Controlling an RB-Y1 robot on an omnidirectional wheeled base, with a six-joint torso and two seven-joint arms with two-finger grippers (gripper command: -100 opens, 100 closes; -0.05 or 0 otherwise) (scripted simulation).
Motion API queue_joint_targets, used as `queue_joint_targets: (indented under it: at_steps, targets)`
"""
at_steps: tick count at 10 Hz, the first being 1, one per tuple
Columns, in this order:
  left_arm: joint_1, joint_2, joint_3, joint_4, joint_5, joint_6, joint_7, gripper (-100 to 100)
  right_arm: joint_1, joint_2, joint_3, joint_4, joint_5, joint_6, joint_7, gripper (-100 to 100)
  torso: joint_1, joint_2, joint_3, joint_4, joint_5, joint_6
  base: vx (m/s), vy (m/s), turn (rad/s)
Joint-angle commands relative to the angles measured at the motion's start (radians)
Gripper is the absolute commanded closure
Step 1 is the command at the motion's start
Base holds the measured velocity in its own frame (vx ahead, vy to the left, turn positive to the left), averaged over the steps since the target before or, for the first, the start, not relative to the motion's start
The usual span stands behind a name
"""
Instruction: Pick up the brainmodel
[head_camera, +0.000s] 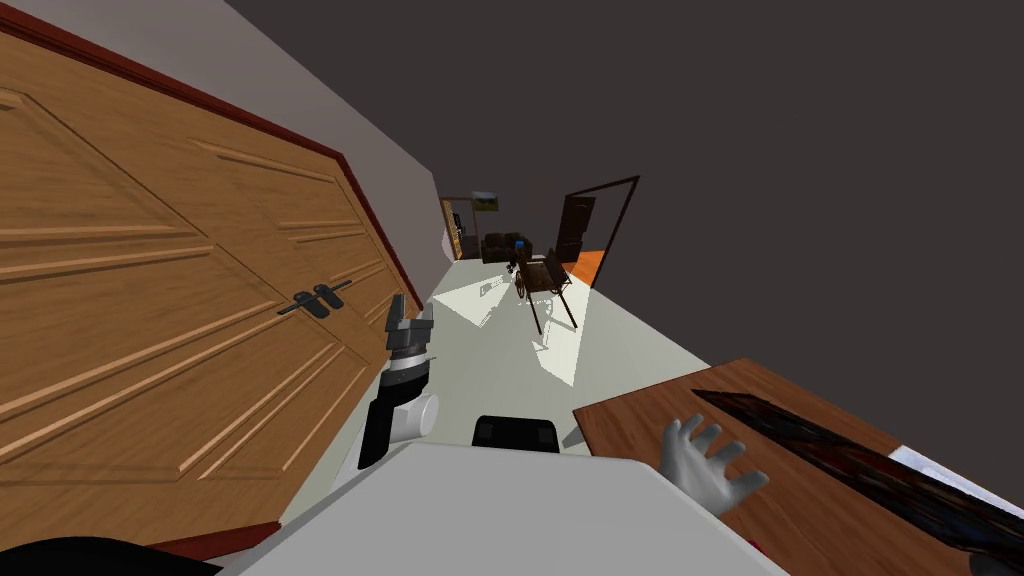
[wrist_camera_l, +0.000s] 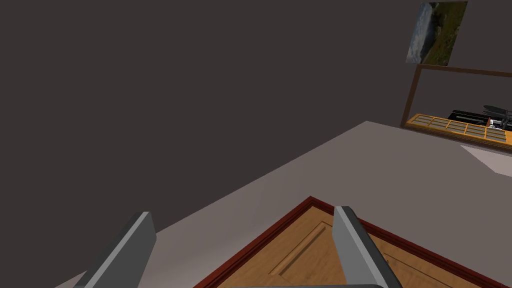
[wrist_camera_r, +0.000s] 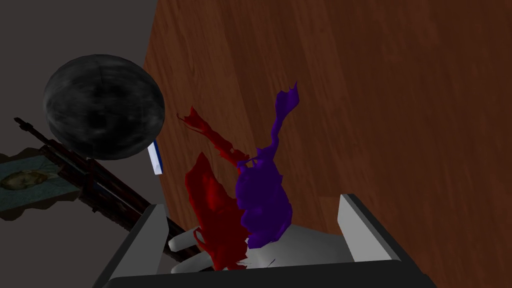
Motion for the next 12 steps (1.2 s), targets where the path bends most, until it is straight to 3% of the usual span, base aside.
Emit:
queue_joint_targets:
  at_steps: [1, 4, 6, 7, 11, 12]
  targets:
    - [0.0, 0.0, 0.0, 0.0, 0.0, 0.0, 0.0, 0, 0.012, 0.004, -0.04, -0.012, 0.007, -0.002, 0.003, -100, 0.0, 0.0, 0.0, 0.0, 0.0, 0.0, -0.013, -0.038, 0.122]
    - [0.0, 0.0, 0.0, 0.0, 0.0, 0.0, 0.0, 0, 0.071, 0.032, -0.121, -0.05, 0.049, -0.003, -0.002, -100, 0.0, -0.001, 0.0, 0.0, 0.0, 0.001, -0.007, -0.027, 0.161]
    - [0.0, 0.0, 0.0, 0.0, 0.0, 0.0, 0.0, 0, 0.069, 0.029, -0.12, -0.052, 0.044, -0.004, 0.002, -100, 0.001, -0.001, 0.0, 0.0, 0.0, 0.001, -0.005, -0.017, 0.06]
    - [0.0, 0.0, 0.0, 0.0, 0.0, 0.0, 0.0, 0, 0.07, 0.03, -0.122, -0.055, 0.044, -0.003, 0.005, 100, 0.001, -0.001, -0.001, 0.0, 0.0, 0.001, 0.0, 0.0, 0.0]
    - [0.0, 0.0, 0.0, 0.0, 0.0, 0.0, 0.0, 0, 0.07, 0.03, -0.122, -0.054, 0.044, -0.004, 0.005, 100, 0.002, -0.001, -0.001, 0.0, 0.001, 0.001, 0.0, 0.0, 0.0]
    - [0.0, 0.0, 0.0, 0.0, 0.0, 0.0, 0.0, 0, 0.07, 0.03, -0.122, -0.054, 0.043, -0.004, 0.005, 0, 0.003, -0.001, -0.001, 0.0, 0.001, 0.001, 0.0, 0.0, 0.0]
